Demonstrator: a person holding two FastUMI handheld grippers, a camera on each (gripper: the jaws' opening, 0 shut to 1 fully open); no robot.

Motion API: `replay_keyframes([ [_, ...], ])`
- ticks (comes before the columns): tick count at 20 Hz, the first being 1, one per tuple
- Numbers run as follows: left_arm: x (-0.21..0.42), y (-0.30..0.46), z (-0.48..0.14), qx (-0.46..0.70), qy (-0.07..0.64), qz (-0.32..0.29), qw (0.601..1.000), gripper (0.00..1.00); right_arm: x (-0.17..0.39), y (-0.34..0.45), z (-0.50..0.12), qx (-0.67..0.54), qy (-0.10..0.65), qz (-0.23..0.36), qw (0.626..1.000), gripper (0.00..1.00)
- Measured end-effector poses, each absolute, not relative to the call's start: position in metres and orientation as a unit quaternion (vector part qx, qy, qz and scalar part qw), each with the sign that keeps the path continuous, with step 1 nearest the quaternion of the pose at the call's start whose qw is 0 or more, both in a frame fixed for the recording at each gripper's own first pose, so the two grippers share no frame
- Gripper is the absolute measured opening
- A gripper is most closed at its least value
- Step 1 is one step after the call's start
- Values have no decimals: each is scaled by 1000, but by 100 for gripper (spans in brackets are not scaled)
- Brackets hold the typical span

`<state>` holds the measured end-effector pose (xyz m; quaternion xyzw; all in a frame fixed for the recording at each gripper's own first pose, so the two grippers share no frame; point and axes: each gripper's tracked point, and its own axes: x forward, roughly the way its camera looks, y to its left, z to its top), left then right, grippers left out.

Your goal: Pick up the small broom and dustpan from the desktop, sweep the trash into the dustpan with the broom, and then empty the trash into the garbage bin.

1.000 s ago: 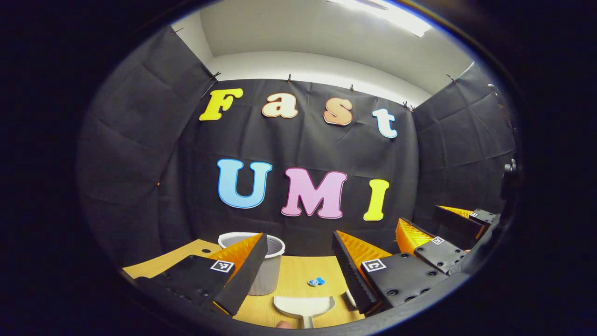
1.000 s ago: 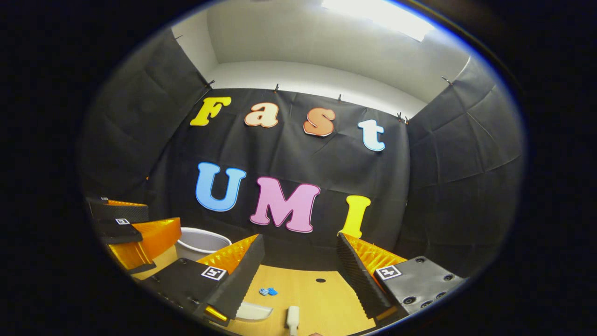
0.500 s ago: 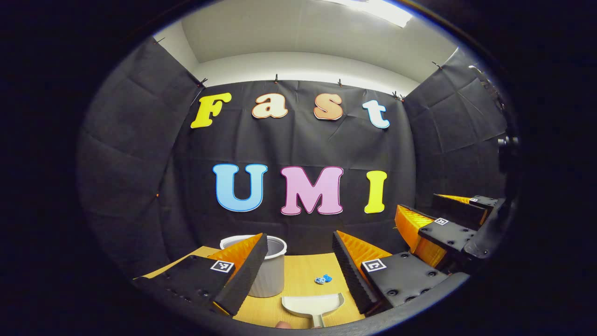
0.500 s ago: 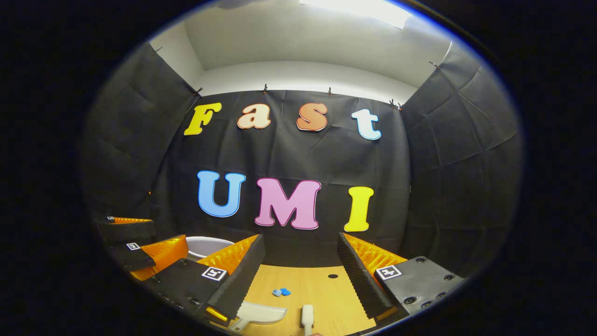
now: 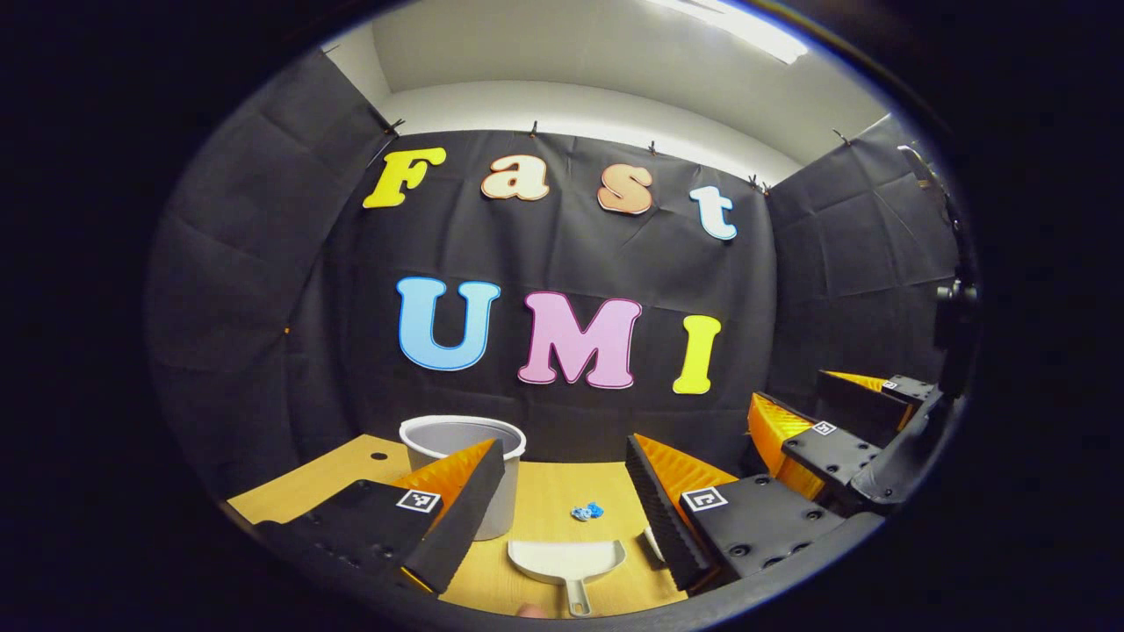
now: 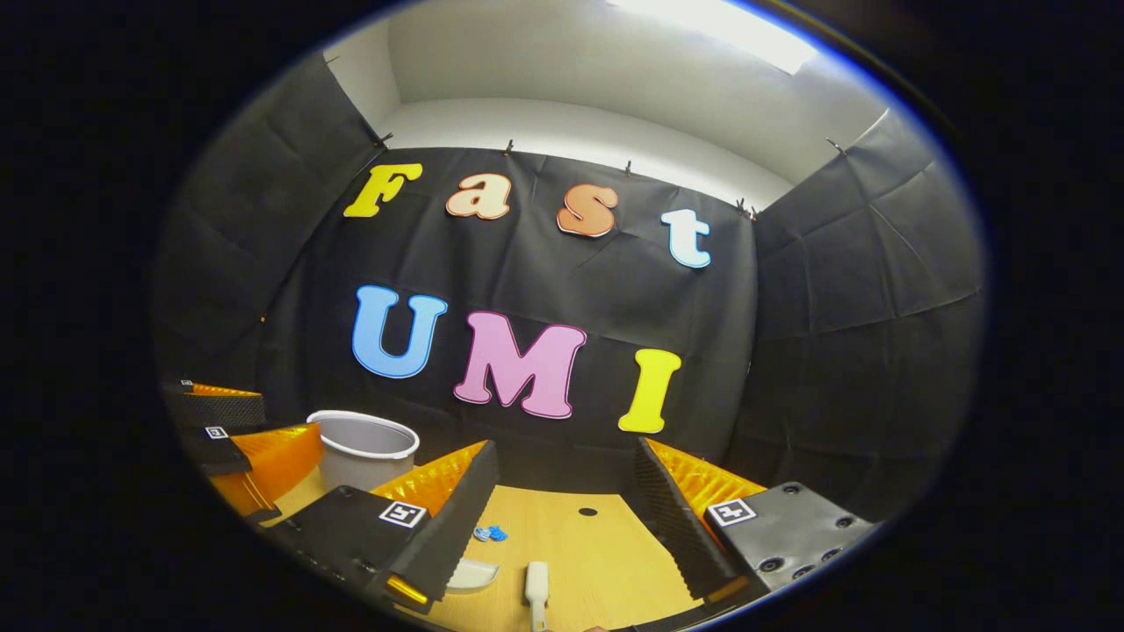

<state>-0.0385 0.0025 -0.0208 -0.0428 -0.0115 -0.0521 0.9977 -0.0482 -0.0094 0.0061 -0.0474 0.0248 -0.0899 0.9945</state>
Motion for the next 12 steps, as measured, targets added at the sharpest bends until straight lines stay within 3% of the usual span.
replay_keyframes([
  [1, -38, 3, -22, -40, -10, -54, 998, 82, -47, -8, 7, -42, 25, -89, 995, 99],
  [9, -30, -2, -25, -31, 11, -65, 997, 82, -40, -9, 12, -47, 26, -91, 994, 99],
  [12, -16, -5, -7, -42, 19, -70, 996, 82, -14, -27, 39, -97, -6, -86, 992, 96],
])
